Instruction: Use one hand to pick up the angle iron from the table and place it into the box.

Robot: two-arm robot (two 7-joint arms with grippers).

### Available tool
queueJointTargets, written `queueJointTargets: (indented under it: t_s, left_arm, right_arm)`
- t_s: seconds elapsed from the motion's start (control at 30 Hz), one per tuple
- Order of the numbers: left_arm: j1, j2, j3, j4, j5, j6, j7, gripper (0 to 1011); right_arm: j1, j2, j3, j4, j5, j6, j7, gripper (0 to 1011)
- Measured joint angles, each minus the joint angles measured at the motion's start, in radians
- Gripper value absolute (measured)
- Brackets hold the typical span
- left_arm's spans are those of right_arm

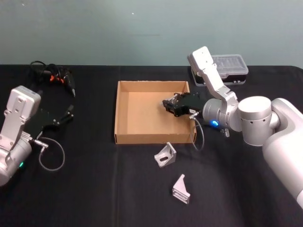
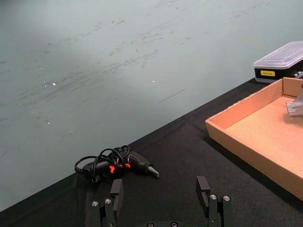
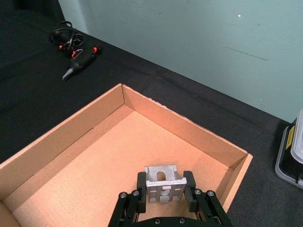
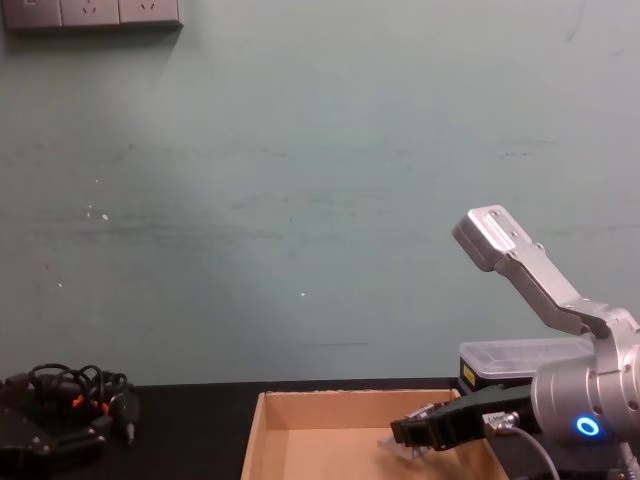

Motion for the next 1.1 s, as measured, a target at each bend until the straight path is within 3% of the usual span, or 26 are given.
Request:
queueJointTargets:
  t_s: [0.13, 0.23, 0.5, 0.77, 1.1]
  left_arm:
    - [0.000, 0.000, 0.000, 0.000, 0.000, 0.000, 0.000, 1011]
    - [0.000, 0.000, 0.000, 0.000, 0.000, 0.000, 0.000, 1011]
    - [0.000, 0.000, 0.000, 0.000, 0.000, 0.000, 0.000, 1011]
    - [0.000, 0.000, 0.000, 0.000, 0.000, 0.000, 0.000, 1011]
    - [0.000, 0.000, 0.000, 0.000, 0.000, 0.000, 0.000, 1011]
  right_arm:
    - [0.000, 0.000, 0.000, -0.001, 0.000, 0.000, -0.001, 466]
    - [0.000, 0.000, 0.000, -0.002, 0.001, 0.000, -0.001, 523]
    - [-0.001, 0.001, 0.000, -0.003, 0.002, 0.000, -0.002, 791]
    - [-0.002, 0.001, 0.000, -0.004, 0.003, 0.000, -0.003, 993]
    - [-0.002, 0.002, 0.000, -0.005, 0.003, 0.000, -0.004, 1003]
